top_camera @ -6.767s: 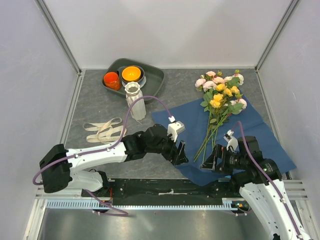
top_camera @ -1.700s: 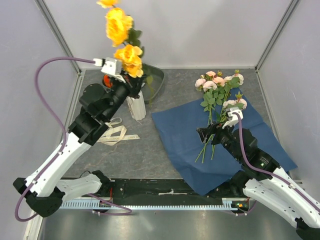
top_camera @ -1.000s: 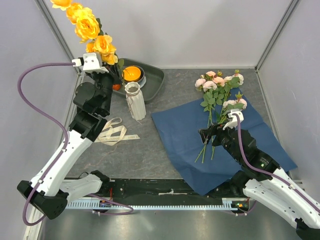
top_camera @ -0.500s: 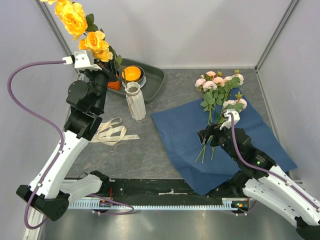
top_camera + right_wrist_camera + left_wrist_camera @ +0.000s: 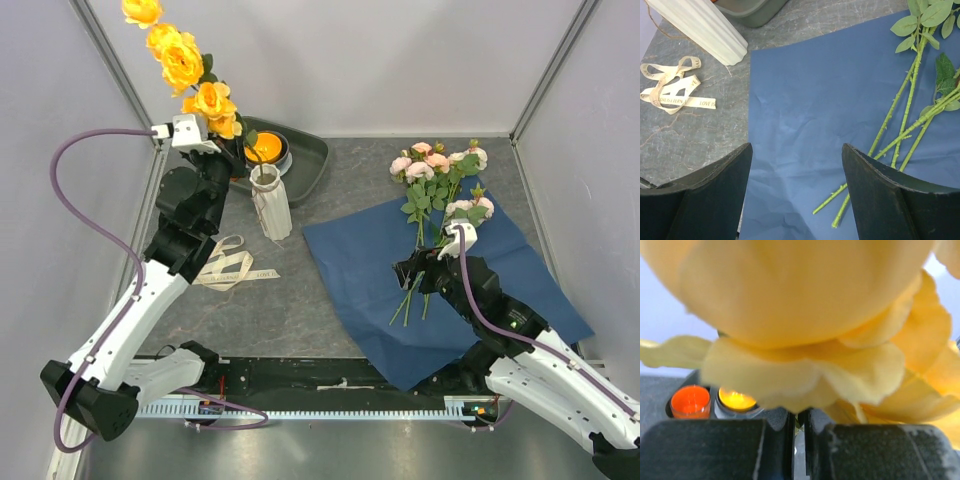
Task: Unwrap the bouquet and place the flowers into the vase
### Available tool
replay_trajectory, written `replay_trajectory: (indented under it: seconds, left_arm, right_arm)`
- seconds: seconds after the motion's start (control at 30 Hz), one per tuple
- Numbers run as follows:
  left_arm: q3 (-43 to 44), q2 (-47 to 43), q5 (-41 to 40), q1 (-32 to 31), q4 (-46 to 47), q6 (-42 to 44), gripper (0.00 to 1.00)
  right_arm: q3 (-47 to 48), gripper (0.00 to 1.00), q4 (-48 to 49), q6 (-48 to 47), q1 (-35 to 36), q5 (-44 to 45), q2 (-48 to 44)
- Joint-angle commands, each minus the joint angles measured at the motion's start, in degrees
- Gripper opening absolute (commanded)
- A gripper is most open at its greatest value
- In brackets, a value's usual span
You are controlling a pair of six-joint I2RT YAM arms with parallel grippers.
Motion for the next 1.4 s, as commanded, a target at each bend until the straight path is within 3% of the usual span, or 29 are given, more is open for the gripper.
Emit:
replay_trajectory:
  seconds: [0.0,0.13,0.23,0.27,0.37,0.47,0.63,0.67,0.73,1.03,1.13,1.23,1.33,1.37]
  left_arm:
    - [-3.9,0.0,-3.7,0.2,2.9,-5.1,0.02]
    - [-5.7,0.3,-7.2,0.2,0.9,-6.8,0.03]
    - [-5.7,0.6,-7.4,0.2,-0.3,-7.3,0.12]
    - [-6.0,0.5,-7.1,0.2,-0.4,-7.7,0.17]
    - [-6.7,0.6,-6.4,0.2,-1.1,-9.1,0.49]
    - [-5.9,1.0,-5.2,0.2,-2.1,-9.7,0.63]
    - [-4.3,-0.1,-4.1,0.2,-4.3,-10.4,0.75]
    - [-4.1,-0.5,-4.1,0.2,-4.6,-10.4,0.87]
    - [-4.0,-1.8,-4.1,0.1,-4.9,-10.7,0.96]
    - [-4.1,-5.6,-3.9,0.1,-5.3,-10.3,0.97]
    - [-3.6,-7.5,-0.8,-0.1,-4.8,-8.2,0.93]
    - [-2.9,-8.6,7.8,-0.3,-3.8,-4.2,0.88]
    - [-1.8,-9.2,22.0,-0.6,-1.8,-0.3,0.84]
    - [-1.4,-9.1,30.0,-1.0,-0.6,0.1,0.84]
  right_arm:
    - [-0.4,0.80,2.2,0.8,0.1,0.0,0.1]
    - [-0.7,0.80,2.2,1.4,0.1,-0.1,0.1]
    - [-1.0,0.80,2.2,1.7,0.1,0.0,0.3]
    - [-0.9,0.80,2.2,1.9,0.1,-0.1,0.4]
    - [-0.6,0.80,2.2,2.2,0.1,-0.1,1.1]
    - [-0.5,0.80,2.3,2.5,0.1,-0.3,1.7]
    - [0.0,0.80,2.1,3.8,0.1,0.2,3.8]
    - [0.3,0.80,2.0,4.1,0.1,0.5,4.1]
    - [0.8,0.80,1.8,4.9,0.1,0.9,6.1]
    - [3.7,0.80,2.2,6.2,0.1,1.3,12.2]
    - [4.5,0.80,0.0,9.6,0.0,5.8,13.5]
    - [5.9,0.80,-4.0,11.8,-0.3,12.3,15.1]
    - [7.2,0.79,-6.9,12.7,-2.0,14.5,17.3]
    - [7.4,0.78,-7.4,12.7,-3.4,14.3,18.5]
